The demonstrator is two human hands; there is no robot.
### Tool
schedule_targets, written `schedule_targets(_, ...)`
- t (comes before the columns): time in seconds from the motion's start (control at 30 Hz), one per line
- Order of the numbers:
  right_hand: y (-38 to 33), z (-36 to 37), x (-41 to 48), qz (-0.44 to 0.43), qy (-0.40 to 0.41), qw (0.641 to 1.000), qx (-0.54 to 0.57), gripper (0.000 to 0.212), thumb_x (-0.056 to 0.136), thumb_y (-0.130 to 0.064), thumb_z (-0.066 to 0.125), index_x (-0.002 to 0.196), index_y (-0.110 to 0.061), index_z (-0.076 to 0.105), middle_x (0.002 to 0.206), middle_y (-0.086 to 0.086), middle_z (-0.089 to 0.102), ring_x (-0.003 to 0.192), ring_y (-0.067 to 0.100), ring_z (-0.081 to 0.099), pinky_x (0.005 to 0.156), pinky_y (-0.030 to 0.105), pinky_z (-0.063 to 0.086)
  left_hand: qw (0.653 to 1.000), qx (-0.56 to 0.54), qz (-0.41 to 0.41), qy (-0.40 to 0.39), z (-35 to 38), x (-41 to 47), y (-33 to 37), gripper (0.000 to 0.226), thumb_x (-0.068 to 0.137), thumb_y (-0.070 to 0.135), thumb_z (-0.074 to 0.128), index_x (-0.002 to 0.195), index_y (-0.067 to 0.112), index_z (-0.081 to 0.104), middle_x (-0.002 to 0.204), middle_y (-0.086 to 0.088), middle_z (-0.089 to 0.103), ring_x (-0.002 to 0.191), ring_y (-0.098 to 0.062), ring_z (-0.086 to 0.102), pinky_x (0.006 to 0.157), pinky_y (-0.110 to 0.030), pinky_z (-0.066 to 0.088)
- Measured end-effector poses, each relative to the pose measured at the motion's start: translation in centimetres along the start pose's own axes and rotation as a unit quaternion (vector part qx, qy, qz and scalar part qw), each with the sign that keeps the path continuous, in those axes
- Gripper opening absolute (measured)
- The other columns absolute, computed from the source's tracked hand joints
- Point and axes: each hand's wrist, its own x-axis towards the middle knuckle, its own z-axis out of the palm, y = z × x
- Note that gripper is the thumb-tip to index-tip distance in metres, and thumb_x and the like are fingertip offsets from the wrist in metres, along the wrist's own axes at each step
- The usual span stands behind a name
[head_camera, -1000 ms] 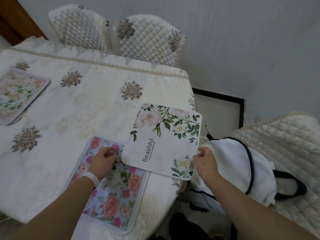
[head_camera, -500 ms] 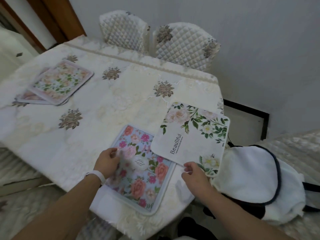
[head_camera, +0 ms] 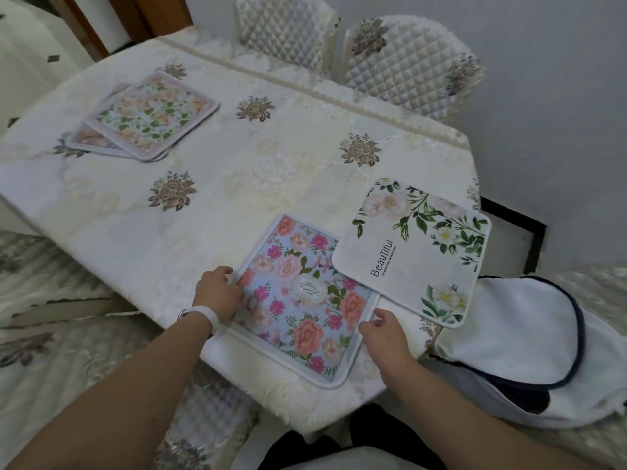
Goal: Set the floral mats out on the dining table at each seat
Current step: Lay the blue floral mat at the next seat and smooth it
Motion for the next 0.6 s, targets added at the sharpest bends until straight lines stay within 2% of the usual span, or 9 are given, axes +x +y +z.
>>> schedule_targets(0.07, 0.0, 0.3, 0.0, 0.011, 0.014, 1.0, 0.02, 0.045, 0.092, -0.012, 0.059, 0.135, -0.012, 0.047, 0.114, 0.008, 0.056, 0.087, 0.017, 0.057, 0.085, 0.036, 0.048, 0.999, -0.031, -0.01, 0.001, -0.3, -0.1, -0.3, 0.049, 0.085, 0.037, 0.064, 0.127, 0.012, 0.055, 0.109, -0.015, 0.065, 0.088, -0.031, 0.066, 0.071, -0.037, 0.055)
schedule_targets(0.13, 0.0, 0.5, -0.1, 0.019, 0.011, 0.999, 0.037, 0.031, 0.089, -0.009, 0.058, 0.12, -0.011, 0.057, 0.112, 0.012, 0.063, 0.097, 0.029, 0.064, 0.093, 0.046, 0.053, 0.999, -0.042, -0.012, -0.004, -0.5, -0.5, -0.3, 0.038, 0.088, 0.035, 0.063, 0.118, 0.012, 0.059, 0.096, -0.008, 0.067, 0.078, -0.025, 0.066, 0.065, -0.032, 0.054)
schedule_targets(0.2, 0.1, 0.7, -0.5, 0.015, 0.003, 0.999, 0.05, 0.017, 0.089, -0.004, 0.056, 0.103, -0.013, 0.059, 0.104, 0.013, 0.068, 0.095, 0.03, 0.067, 0.088, 0.046, 0.056, 0.999, -0.032, -0.003, -0.006, -0.6, -1.1, -0.3, 0.024, 0.091, 0.029, 0.059, 0.107, 0.011, 0.061, 0.082, -0.002, 0.063, 0.069, -0.018, 0.061, 0.057, -0.028, 0.049)
schedule_targets(0.23, 0.2, 0.8, -0.6, 0.012, 0.0, 0.999, 0.049, 0.017, 0.09, -0.002, 0.055, 0.102, -0.013, 0.059, 0.102, 0.012, 0.068, 0.093, 0.027, 0.067, 0.085, 0.043, 0.057, 1.0, -0.029, 0.001, -0.005, -0.7, -1.4, -0.3, 0.02, 0.092, 0.028, 0.058, 0.104, 0.011, 0.06, 0.078, 0.0, 0.061, 0.067, -0.016, 0.059, 0.054, -0.027, 0.045)
schedule_targets(0.37, 0.5, 1.5, -1.5, 0.014, -0.023, 0.998, 0.049, 0.017, 0.089, -0.001, 0.055, 0.097, -0.016, 0.058, 0.1, 0.01, 0.069, 0.093, 0.028, 0.068, 0.089, 0.049, 0.057, 1.0, -0.03, -0.001, 0.008, -1.7, -2.5, -0.9, 0.014, 0.093, 0.026, 0.054, 0.096, 0.013, 0.057, 0.079, -0.002, 0.062, 0.067, -0.016, 0.057, 0.052, -0.027, 0.041)
schedule_targets(0.53, 0.8, 2.6, -2.6, 0.007, -0.067, 0.997, 0.031, 0.018, 0.085, -0.001, 0.055, 0.097, -0.015, 0.057, 0.102, 0.011, 0.07, 0.094, 0.029, 0.068, 0.087, 0.051, 0.058, 0.998, -0.039, -0.022, 0.038, -3.0, -4.1, -2.3, 0.01, 0.094, 0.022, 0.054, 0.095, 0.012, 0.055, 0.079, -0.002, 0.06, 0.066, -0.016, 0.055, 0.053, -0.027, 0.039)
schedule_targets(0.6, 0.8, 2.9, -3.1, -0.017, -0.082, 0.996, -0.003, 0.017, 0.085, -0.002, 0.055, 0.096, -0.016, 0.057, 0.1, 0.009, 0.07, 0.092, 0.026, 0.068, 0.085, 0.049, 0.059, 0.997, -0.054, -0.034, 0.053, -3.3, -5.1, -3.2, 0.009, 0.094, 0.021, 0.054, 0.096, 0.012, 0.056, 0.082, -0.005, 0.061, 0.068, -0.016, 0.056, 0.053, -0.027, 0.04)
